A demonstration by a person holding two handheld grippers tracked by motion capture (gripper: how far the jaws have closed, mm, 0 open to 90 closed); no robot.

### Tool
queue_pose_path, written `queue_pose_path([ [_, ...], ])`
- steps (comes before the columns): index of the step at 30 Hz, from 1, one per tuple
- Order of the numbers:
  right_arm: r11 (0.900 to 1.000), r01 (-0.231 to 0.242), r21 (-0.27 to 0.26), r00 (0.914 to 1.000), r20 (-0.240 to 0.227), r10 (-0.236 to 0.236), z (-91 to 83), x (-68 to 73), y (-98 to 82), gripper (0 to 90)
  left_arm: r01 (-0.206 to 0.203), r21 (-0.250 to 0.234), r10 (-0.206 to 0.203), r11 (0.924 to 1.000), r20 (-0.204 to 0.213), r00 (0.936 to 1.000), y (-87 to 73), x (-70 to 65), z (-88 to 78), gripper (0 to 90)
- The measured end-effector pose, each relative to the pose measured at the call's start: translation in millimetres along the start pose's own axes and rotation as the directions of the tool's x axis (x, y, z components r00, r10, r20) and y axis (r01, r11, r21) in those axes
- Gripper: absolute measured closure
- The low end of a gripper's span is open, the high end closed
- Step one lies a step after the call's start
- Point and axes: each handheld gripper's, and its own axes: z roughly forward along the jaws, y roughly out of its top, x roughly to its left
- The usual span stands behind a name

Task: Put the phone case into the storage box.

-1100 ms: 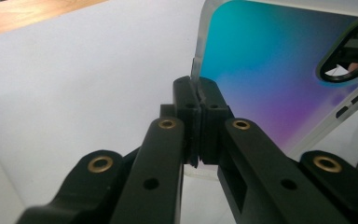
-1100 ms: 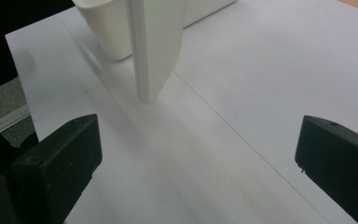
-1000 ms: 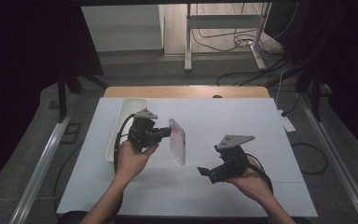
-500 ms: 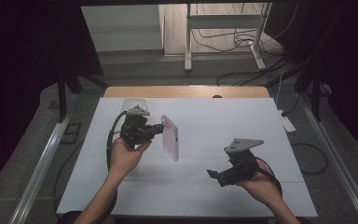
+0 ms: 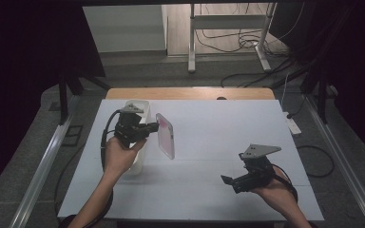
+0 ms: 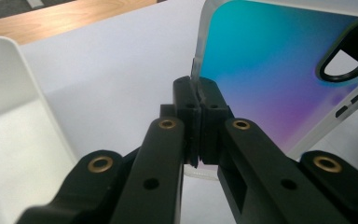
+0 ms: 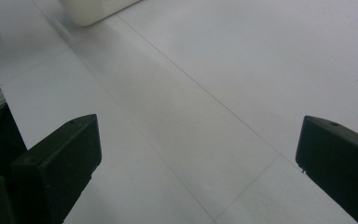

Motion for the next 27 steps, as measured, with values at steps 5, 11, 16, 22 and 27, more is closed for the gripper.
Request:
queue_pose_path([
  [5,1.0,-0.009,0.001,0.9998,0.015,0.009,-5.3,-4.0,-5.3,0.0,0.011,-0.003,-0.011,0.9999,-0.022,0.9997,1.8,7.5,-6.0,88.2],
  [11,1.0,-0.023,0.01,0.9985,0.05,0.022,-13.5,-10.9,-15.2,0.0,0.021,-0.008,-0.021,0.9998,-0.054,0.9983,6.0,18.0,-15.4,88.2],
  [16,0.999,-0.042,0.007,0.9967,0.07,0.041,-19.8,-15.9,-22.2,0.0,0.029,-0.012,-0.03,0.9995,-0.075,0.9968,8.0,23.5,-21.5,88.2],
  [22,0.997,-0.075,0.007,0.9923,0.099,0.074,-28.0,-22.0,-32.8,0.0,0.036,-0.015,-0.037,0.9993,-0.096,0.9947,10.0,30.3,-27.1,88.2],
  [27,0.995,-0.1,0.002,0.9876,0.122,0.099,-33.2,-26.2,-39.1,0.0,0.044,-0.014,-0.046,0.9989,-0.121,0.9916,11.8,39.2,-32.2,88.2],
])
